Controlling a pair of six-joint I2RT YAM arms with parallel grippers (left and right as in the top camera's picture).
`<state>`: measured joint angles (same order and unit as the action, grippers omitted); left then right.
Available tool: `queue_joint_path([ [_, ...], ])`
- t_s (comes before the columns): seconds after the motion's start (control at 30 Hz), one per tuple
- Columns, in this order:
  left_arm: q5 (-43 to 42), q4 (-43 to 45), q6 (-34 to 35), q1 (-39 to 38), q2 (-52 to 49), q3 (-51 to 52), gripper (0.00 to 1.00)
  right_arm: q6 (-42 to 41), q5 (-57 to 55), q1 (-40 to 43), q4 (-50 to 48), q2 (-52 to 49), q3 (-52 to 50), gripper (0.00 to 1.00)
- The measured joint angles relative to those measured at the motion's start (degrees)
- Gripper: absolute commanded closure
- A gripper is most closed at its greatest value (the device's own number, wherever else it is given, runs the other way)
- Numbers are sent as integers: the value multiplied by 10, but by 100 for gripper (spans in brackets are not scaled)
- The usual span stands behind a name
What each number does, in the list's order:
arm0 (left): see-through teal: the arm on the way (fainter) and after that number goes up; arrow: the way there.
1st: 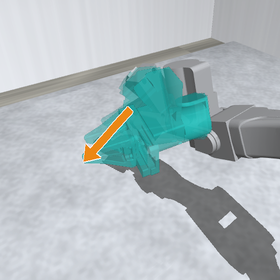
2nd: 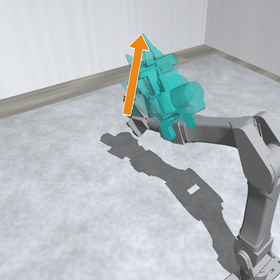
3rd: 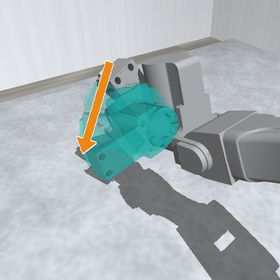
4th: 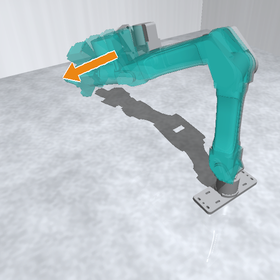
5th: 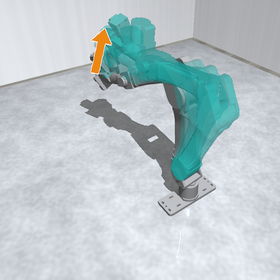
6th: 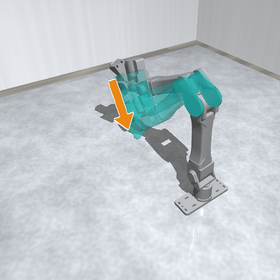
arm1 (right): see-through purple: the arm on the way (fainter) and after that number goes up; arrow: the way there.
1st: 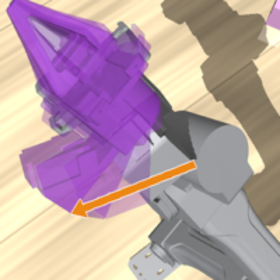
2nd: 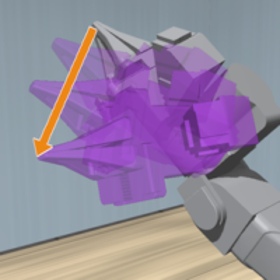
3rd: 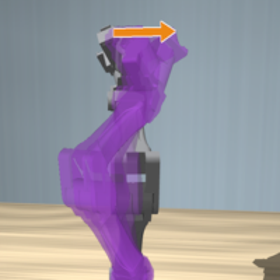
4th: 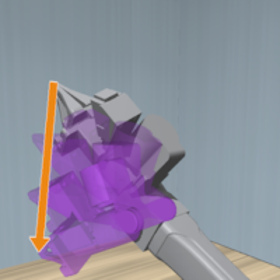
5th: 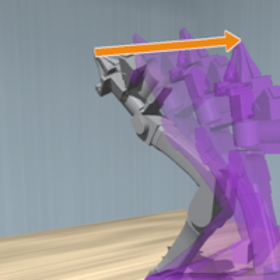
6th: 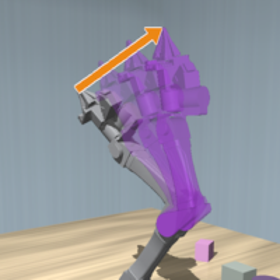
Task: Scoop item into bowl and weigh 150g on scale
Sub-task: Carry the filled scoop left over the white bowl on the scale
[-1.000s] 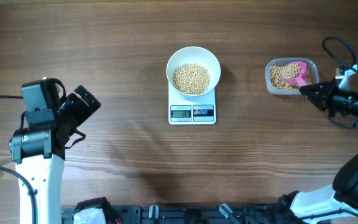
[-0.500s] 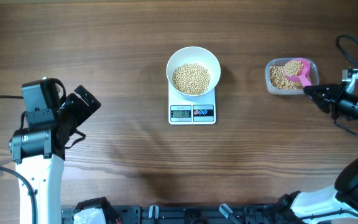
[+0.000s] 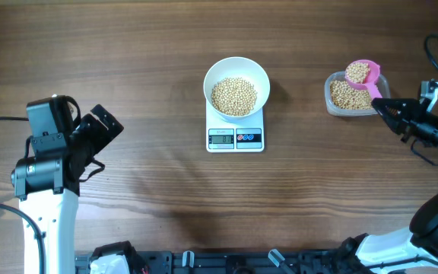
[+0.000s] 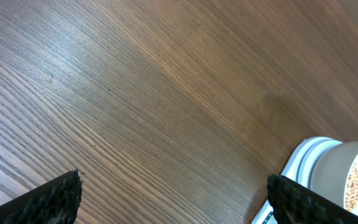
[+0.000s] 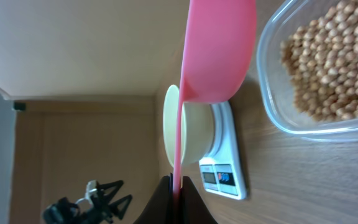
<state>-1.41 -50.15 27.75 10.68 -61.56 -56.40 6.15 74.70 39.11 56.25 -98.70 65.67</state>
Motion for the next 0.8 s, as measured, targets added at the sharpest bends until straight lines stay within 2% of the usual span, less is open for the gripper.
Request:
queue_joint_path([
  [0.27,0,0,0,0,0,0,0,28,20,-12,43,0,-1,96],
  [0.8,0,0,0,0,0,0,0,36,89,-185,37,0,-1,96],
])
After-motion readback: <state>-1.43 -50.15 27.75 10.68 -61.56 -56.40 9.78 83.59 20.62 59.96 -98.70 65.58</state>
